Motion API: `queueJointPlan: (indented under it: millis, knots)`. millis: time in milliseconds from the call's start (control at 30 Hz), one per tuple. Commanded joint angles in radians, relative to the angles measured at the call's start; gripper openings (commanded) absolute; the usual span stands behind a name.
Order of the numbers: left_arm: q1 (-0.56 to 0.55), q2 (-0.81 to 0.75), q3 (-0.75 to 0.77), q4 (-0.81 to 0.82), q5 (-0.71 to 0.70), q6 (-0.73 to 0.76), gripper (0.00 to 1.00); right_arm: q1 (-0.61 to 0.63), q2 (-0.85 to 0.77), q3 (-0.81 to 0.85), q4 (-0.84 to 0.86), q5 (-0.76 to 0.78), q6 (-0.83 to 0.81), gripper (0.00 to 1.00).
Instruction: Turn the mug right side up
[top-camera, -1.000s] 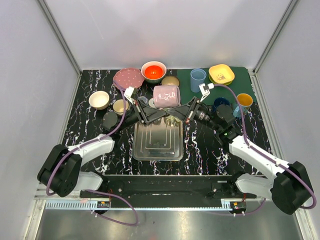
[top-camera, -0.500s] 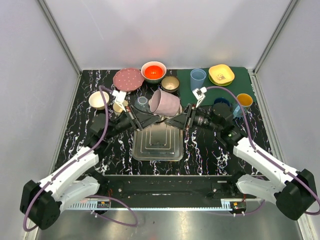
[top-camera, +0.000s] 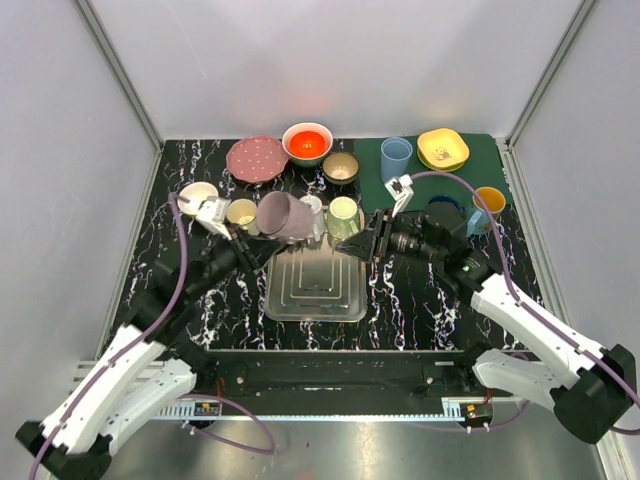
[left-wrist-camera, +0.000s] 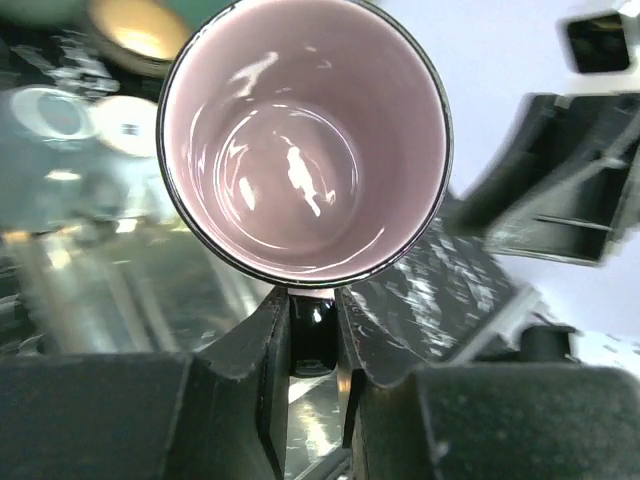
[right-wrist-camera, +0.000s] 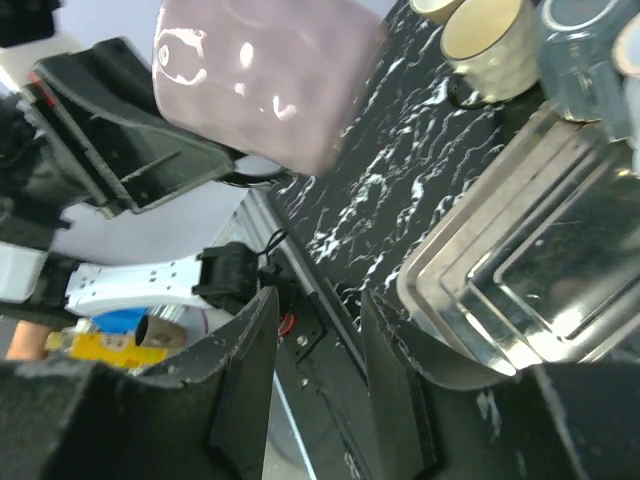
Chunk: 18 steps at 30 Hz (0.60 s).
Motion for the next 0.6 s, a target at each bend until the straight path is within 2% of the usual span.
queueJointPlan:
  millis: [0,67,100,200,267,433,567]
  knots:
    - [0.003,-0.114,0.150,-0.352,-0.414,0.202,0.00,0.004,-0.058,0.054,-0.183,0.091,-0.143,0.45]
    - [0.006,-0.113,0.181,-0.475,-0.489,0.207,0.00,0.004,-0.060,0.056,-0.215,0.125,-0.160,0.44]
    - [0.008,-0.099,0.190,-0.532,-0.604,0.170,0.00,0.002,-0.057,0.056,-0.220,0.133,-0.160,0.44]
    - [0.061,-0.022,0.209,-0.671,-0.692,0.144,0.00,0.004,-0.046,0.049,-0.217,0.140,-0.151,0.43]
    - [0.167,0.007,0.180,-0.667,-0.666,0.142,0.00,0.002,-0.045,0.048,-0.214,0.140,-0.144,0.43]
    - [0.435,0.087,0.115,-0.574,-0.495,0.141,0.00,0.004,-0.077,0.042,-0.217,0.140,-0.131,0.43]
    - [0.535,0.179,0.092,-0.453,-0.452,0.130,0.00,0.002,-0.107,0.020,-0.215,0.151,-0.134,0.43]
